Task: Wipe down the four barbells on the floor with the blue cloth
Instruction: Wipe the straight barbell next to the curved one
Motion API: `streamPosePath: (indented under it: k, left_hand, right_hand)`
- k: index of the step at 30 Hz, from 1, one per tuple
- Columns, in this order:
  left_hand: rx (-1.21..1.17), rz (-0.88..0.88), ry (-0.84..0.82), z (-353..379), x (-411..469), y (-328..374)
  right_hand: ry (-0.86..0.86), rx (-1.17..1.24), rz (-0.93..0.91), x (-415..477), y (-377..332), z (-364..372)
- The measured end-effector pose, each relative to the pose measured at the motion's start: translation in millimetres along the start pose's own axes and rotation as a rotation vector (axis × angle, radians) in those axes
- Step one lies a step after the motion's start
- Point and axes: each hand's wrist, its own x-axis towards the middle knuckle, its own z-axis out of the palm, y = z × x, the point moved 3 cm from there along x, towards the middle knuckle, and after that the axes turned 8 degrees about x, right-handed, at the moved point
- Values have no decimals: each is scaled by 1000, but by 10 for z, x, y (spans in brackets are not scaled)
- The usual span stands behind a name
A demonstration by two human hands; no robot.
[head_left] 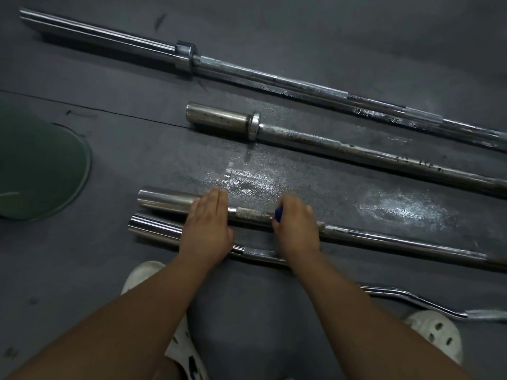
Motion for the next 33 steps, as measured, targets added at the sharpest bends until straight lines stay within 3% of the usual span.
streamPosePath:
  k: [3,7,10,13,14,16,18,21,24,27,31,33]
  left_hand:
    - [-6,-3,7,19,1,4]
    - [-7,-2,6,40,10,3]
    - [-13,8,-16,4,20,-1]
    - [-7,7,-4,16,26,13]
    - [-13,2,14,28,25,8]
    - [-19,6,65,49,19,-15]
    - [-10,31,91,60,0,-35]
    - [17,38,52,70,-6,-32]
    - [66,16,10,50,17,-4]
    - [134,76,14,18,7,119]
    - [145,172,18,106,-98,431]
    - [131,156,-2,123,-139,556]
  right_hand:
    - [107,308,133,19,27,48]
    - [-35,80,-86,33,-99,109]
    - [57,61,90,143,95,-40]
    - [203,302,230,149,35,-37]
    - [207,393,181,133,-135,59]
    - [52,440,-27,43,-541,357]
    - [-115,280,-243,-59,-715,526]
    - [-151,-32,-475,-84,-370,358]
    - [-70,-100,-369,-91,120,20]
    - [30,14,-166,-121,161,-35]
    - [-97,4,-417,-320,-20,148]
    - [-82,-45,-433,-296,235,5]
